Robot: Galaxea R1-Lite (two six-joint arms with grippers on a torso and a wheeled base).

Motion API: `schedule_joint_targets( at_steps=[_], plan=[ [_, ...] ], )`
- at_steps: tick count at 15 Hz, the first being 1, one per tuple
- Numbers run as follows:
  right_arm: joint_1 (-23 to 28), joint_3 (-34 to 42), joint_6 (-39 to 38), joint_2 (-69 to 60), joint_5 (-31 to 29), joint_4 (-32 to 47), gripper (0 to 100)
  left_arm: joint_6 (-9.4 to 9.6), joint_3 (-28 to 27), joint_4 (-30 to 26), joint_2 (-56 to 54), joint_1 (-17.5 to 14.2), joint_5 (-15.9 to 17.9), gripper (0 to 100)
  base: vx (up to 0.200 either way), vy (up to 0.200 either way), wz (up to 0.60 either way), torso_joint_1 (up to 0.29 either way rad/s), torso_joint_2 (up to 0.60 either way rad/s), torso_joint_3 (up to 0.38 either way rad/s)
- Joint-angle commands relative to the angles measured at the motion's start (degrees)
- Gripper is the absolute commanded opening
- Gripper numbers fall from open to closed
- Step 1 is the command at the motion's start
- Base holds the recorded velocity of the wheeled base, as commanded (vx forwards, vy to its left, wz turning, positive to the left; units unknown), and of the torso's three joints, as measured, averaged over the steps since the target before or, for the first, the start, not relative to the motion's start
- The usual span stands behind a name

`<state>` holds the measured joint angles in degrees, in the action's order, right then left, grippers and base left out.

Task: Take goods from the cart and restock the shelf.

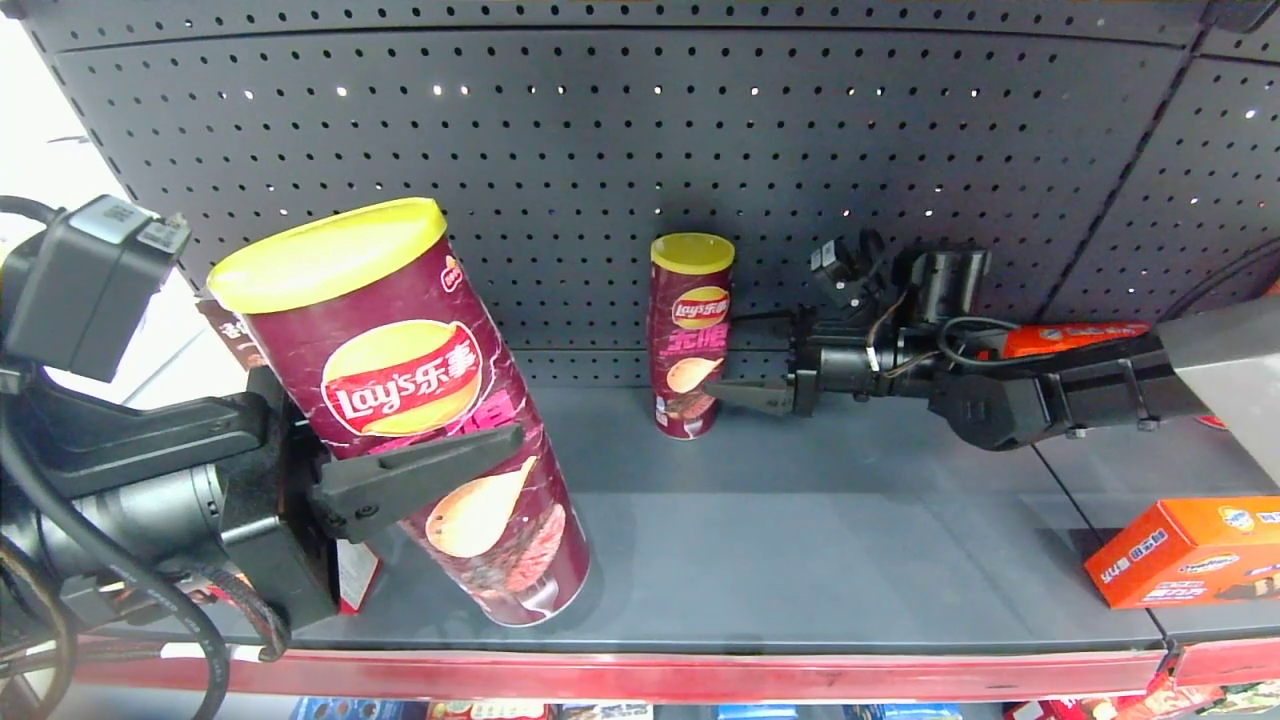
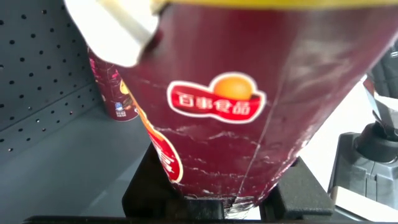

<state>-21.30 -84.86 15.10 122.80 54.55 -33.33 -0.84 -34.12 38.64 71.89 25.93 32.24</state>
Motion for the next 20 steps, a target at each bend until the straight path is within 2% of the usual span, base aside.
schedule_joint_targets(
  at_steps=[1,7,14,15,20],
  plan=[
    [-0.4,-1.9,0.0,3.2,0.0,-0.1,100,-0.04,0.0,0.0,0.0,0.0,0.0,0,0.0,0.0,0.0,0.0,0.0,0.0],
    [-2.0,-8.2,-0.3,8.9,0.0,0.2,100,-0.39,0.1,0.0,0.1,-0.2,-0.1,0,0.0,0.0,0.0,0.0,0.0,0.0],
    [-4.0,-12.3,-1.1,12.7,-1.5,-0.6,100,-0.39,0.8,0.0,0.0,-0.3,-0.2,0,0.0,0.0,0.0,0.0,0.0,0.0],
    [-4.0,-13.0,-1.3,13.3,-1.6,-1.3,0,-0.39,0.8,0.0,0.0,-0.3,-0.2,0,0.0,0.0,0.0,0.0,0.0,0.0],
    [-4.0,-12.4,-1.4,11.7,-2.0,-1.0,0,-0.39,1.3,0.7,-0.2,-2.1,0.0,0,0.0,0.0,0.0,0.0,0.0,0.0]
  ],
)
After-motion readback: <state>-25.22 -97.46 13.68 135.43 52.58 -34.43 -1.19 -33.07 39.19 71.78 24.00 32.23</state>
